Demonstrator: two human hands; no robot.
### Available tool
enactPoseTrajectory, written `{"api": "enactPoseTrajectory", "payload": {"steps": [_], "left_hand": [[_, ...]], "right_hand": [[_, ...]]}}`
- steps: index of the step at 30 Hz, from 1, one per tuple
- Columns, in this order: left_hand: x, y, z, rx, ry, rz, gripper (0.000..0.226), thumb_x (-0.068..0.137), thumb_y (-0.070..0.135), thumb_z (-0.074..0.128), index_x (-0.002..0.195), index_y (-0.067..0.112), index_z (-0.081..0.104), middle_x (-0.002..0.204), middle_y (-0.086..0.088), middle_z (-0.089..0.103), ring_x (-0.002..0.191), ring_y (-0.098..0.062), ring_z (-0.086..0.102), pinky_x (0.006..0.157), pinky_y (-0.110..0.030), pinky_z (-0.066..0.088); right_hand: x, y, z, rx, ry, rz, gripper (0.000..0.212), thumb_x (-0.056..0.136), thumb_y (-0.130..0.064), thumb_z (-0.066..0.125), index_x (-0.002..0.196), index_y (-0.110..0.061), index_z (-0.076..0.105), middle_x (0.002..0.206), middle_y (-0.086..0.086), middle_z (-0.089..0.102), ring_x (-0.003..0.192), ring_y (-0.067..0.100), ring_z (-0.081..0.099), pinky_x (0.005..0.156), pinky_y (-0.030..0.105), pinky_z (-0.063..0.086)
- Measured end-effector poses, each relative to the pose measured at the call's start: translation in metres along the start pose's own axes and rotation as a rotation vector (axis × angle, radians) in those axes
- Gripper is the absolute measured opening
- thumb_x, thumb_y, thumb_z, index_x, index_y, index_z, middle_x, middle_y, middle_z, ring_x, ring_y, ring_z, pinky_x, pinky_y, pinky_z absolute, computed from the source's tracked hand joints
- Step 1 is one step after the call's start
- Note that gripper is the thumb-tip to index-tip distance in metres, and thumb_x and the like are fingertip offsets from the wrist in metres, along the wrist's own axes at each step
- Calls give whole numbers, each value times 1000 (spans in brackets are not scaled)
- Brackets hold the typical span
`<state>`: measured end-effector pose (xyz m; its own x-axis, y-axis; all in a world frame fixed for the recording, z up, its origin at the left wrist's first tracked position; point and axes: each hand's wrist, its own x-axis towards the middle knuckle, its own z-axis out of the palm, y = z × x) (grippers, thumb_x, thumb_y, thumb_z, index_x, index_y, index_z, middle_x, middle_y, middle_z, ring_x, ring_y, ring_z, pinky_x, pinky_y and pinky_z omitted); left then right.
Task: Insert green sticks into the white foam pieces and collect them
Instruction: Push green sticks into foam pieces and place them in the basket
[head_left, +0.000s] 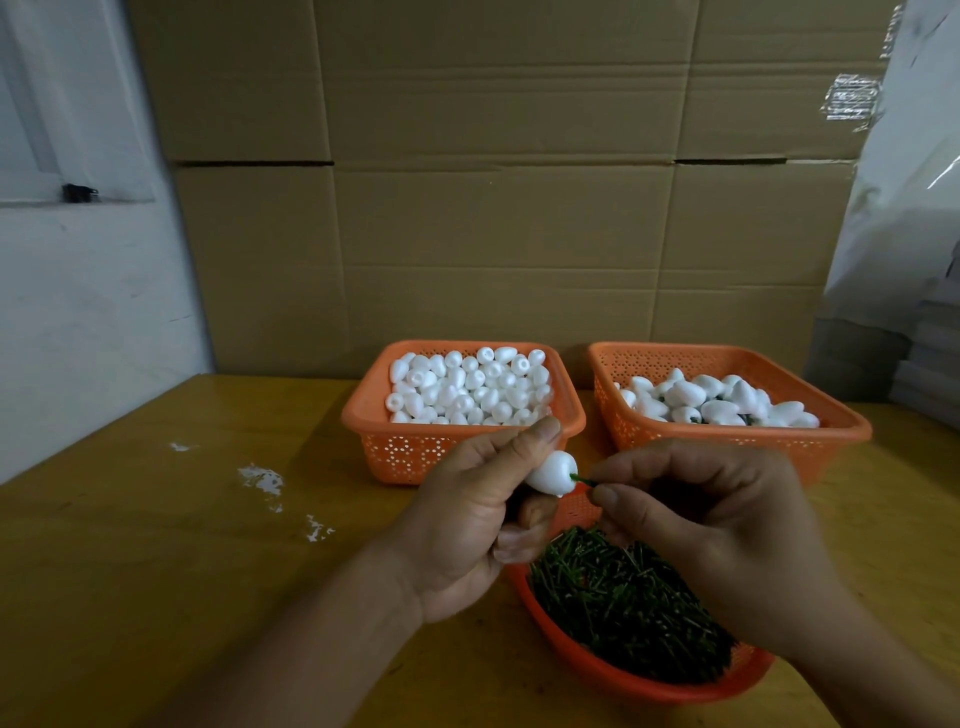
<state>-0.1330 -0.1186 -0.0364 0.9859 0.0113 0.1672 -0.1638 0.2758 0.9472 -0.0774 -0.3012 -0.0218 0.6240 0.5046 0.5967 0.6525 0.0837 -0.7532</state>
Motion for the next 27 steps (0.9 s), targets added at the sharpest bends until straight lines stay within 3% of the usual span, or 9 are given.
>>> {"api": "enactPoseTrajectory", "payload": {"steps": [5, 14, 18, 23, 27], "left_hand": [[-1, 0, 3, 105, 57, 53, 32, 83, 47, 65, 68, 18, 64, 49, -2, 40, 37, -9, 27, 43, -27, 14], [-1, 1, 9, 203, 156, 180, 32, 77, 48, 69, 63, 20, 61, 48, -2, 39, 38, -9, 28, 39, -19, 25], [0, -1, 11, 238, 235, 278, 33, 79, 43, 68, 66, 12, 61, 48, 5, 42, 40, -3, 35, 42, -15, 31], [0, -1, 9, 296, 200, 347, 31, 82, 39, 69, 81, 8, 69, 50, 8, 47, 43, -3, 39, 46, -14, 35], [0, -4, 5, 320, 96, 328, 21, 87, 25, 74, 104, 13, 75, 60, -3, 50, 54, -11, 44, 52, -24, 40]], "right_hand": [[-3, -2, 5, -112, -2, -54, 12, 77, -32, 74, 88, -30, 78, 74, -12, 76, 63, 11, 72, 57, 35, 59], [-5, 1, 10, -124, -14, 37, 23, 73, -51, 68, 84, -32, 74, 65, 1, 73, 51, 16, 67, 48, 34, 57], [-6, 8, 18, -77, 8, 56, 12, 79, -42, 70, 83, -30, 73, 62, 3, 71, 47, 14, 65, 44, 22, 51], [-6, 14, 25, 92, 51, 141, 12, 80, -30, 69, 82, -20, 76, 72, 6, 75, 58, 21, 72, 51, 27, 58], [-4, 15, 22, 138, 51, 169, 14, 83, -26, 67, 85, -15, 76, 74, 8, 76, 62, 24, 73, 54, 29, 60]]}}
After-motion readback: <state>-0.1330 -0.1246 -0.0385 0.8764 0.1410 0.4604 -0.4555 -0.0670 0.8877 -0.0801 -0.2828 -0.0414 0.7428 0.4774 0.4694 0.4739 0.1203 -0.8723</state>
